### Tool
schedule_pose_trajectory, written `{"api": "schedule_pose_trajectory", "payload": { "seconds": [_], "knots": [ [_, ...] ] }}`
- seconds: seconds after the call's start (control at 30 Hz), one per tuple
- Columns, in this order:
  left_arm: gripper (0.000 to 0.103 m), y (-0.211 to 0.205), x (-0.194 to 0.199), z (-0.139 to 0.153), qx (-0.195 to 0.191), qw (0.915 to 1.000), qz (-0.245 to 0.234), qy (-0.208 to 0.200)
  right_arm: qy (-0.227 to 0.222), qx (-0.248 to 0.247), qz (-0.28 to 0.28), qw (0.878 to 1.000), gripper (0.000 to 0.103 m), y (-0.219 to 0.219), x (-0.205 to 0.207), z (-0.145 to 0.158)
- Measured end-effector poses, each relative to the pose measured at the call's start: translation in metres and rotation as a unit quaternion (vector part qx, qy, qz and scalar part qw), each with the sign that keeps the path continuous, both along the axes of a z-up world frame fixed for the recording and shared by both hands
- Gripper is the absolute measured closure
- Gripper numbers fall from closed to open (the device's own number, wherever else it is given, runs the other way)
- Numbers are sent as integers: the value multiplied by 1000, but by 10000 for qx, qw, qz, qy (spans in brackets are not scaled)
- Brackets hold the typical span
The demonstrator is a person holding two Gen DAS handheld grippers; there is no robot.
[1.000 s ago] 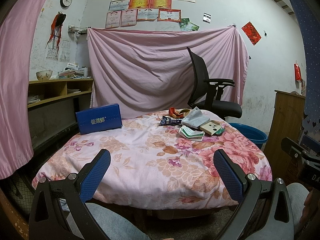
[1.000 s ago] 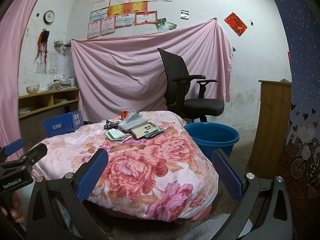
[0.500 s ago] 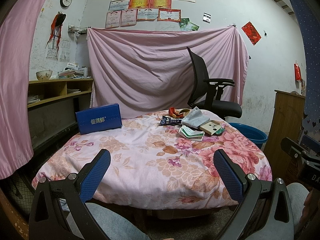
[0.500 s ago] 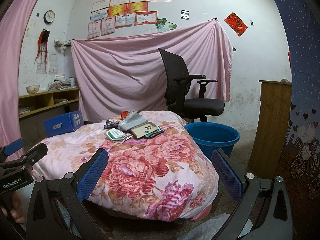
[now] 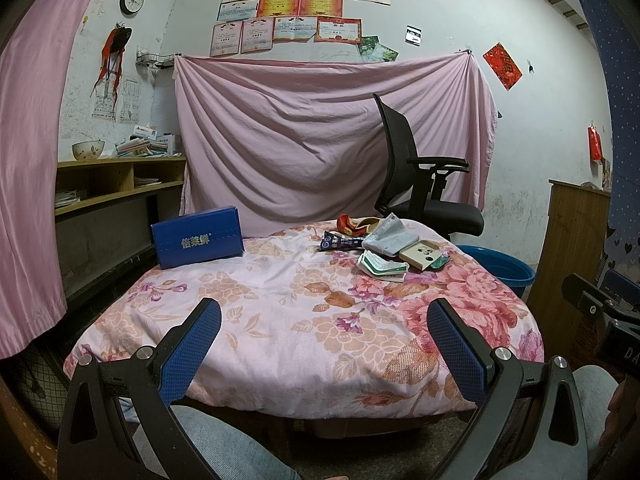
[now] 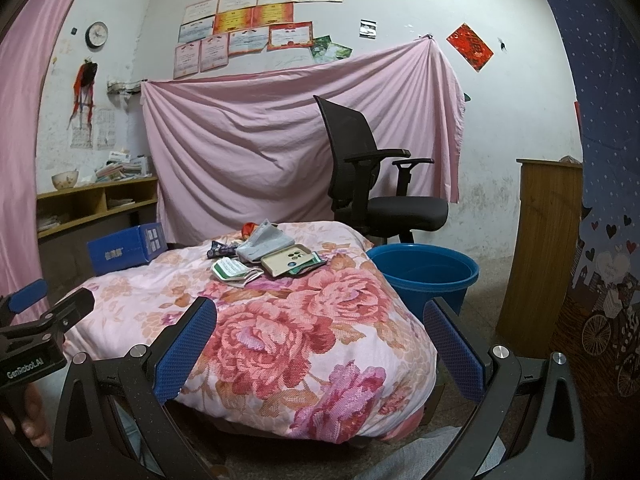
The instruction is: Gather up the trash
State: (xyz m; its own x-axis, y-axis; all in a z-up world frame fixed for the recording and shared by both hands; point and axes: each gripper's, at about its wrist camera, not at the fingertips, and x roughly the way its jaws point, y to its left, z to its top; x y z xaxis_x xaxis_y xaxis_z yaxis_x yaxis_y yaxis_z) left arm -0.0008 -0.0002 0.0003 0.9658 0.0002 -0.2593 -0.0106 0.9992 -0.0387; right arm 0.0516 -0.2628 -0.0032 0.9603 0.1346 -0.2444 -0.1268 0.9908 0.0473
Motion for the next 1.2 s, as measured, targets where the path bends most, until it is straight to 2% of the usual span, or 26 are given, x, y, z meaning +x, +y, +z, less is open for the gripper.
{"api": "schedule_pose_trajectory", "payload": {
  "seconds": [0.23,0.43,0.6,0.8,0.9,1.03,1.13,1.2],
  "knots": [
    [2,9,2,5,-232,9997,-49,-20,-48,50,29,10000,0,-4,-1,4],
    [2,1,13,35,-270,9983,14,-523,-432,104,20,9990,0,-6,7,24],
    [2,2,36,61,-288,9950,6,-959,-778,98,131,9968,0,-6,33,48],
    [2,1,78,76,-151,9920,23,-1254,-1005,-248,345,9940,0,2,84,63],
    [2,1,107,76,-95,9920,-24,-1257,-906,-408,502,9938,0,7,124,63],
    [2,1,138,70,-47,9917,187,-1272,-601,-527,807,9935,0,14,172,59],
    [2,4,158,62,31,9933,156,-1143,-325,-687,1050,9916,0,23,200,53],
    [2,5,172,54,107,9962,159,-852,-91,-863,1197,9890,0,31,215,48]
  ]
}}
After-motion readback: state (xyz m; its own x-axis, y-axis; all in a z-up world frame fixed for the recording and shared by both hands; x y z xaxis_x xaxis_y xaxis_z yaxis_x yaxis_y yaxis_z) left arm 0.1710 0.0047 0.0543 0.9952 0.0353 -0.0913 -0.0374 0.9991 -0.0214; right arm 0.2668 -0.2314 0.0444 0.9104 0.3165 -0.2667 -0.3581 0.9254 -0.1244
